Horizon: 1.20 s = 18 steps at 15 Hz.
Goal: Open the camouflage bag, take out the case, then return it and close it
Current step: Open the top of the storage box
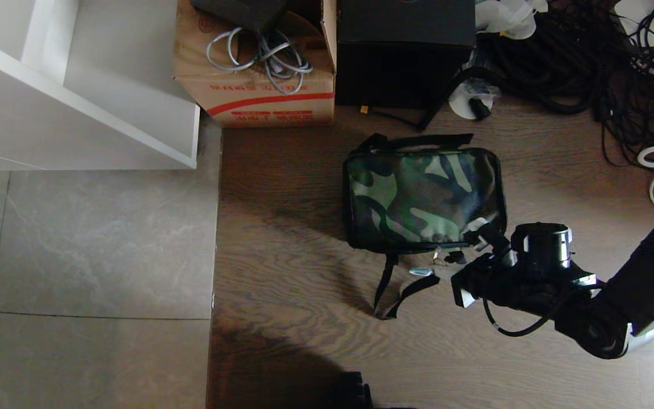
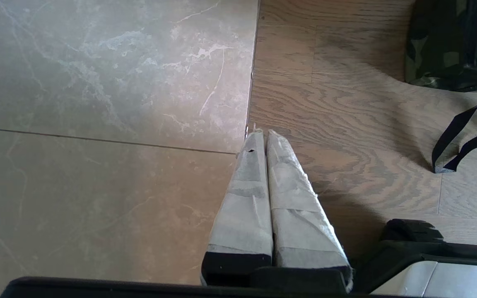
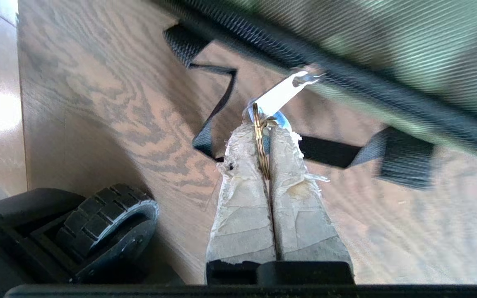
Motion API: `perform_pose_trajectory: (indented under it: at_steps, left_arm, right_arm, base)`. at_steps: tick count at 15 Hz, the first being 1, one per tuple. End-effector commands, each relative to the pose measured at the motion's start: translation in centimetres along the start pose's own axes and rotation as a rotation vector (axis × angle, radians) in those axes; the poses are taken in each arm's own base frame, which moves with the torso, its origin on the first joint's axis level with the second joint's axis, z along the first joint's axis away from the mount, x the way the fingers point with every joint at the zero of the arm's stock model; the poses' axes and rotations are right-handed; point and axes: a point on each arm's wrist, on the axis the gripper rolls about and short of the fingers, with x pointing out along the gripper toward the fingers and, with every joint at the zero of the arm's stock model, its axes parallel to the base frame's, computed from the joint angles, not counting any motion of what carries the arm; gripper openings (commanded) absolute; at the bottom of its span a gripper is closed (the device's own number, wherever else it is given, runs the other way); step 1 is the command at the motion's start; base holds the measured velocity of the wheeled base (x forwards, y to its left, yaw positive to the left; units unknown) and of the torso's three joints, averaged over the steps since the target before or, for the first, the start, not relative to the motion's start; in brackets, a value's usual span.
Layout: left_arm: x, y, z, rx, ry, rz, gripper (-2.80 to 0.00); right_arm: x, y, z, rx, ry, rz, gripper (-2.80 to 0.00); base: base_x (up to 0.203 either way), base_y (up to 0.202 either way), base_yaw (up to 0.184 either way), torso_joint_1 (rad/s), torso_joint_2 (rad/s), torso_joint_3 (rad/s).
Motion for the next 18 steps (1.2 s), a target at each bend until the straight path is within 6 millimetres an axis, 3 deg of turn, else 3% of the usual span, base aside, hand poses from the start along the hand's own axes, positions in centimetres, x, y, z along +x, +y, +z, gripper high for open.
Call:
perform_pose_trajectory:
  at_steps: [1, 8, 18]
  left_arm:
    - [0.1, 0.0, -0.2, -0.001, 0.007, 0.000, -2.80]
    - [0.1, 0.0, -0.2, -0.001, 0.007, 0.002, -2.80]
    - [0.1, 0.0, -0.2, -0.001, 0.007, 0.002, -2.80]
  right_arm:
    - [-1.4, -0.8, 0.9, -0.016, -0.035, -0.001, -2.80]
    - [-3.5, -4.3, -0.5, -0.110, 0.022, 0.021, -2.80]
    - [-5.7, -7.8, -2.0, -0.113, 0.044, -0.010, -2.80]
  base:
    - [0.000, 0.000, 0.000, 0.000, 0.00, 0.000]
    - [0.000, 0.000, 0.000, 0.000, 0.00, 0.000]
    - [0.000, 0.000, 0.000, 0.000, 0.00, 0.000]
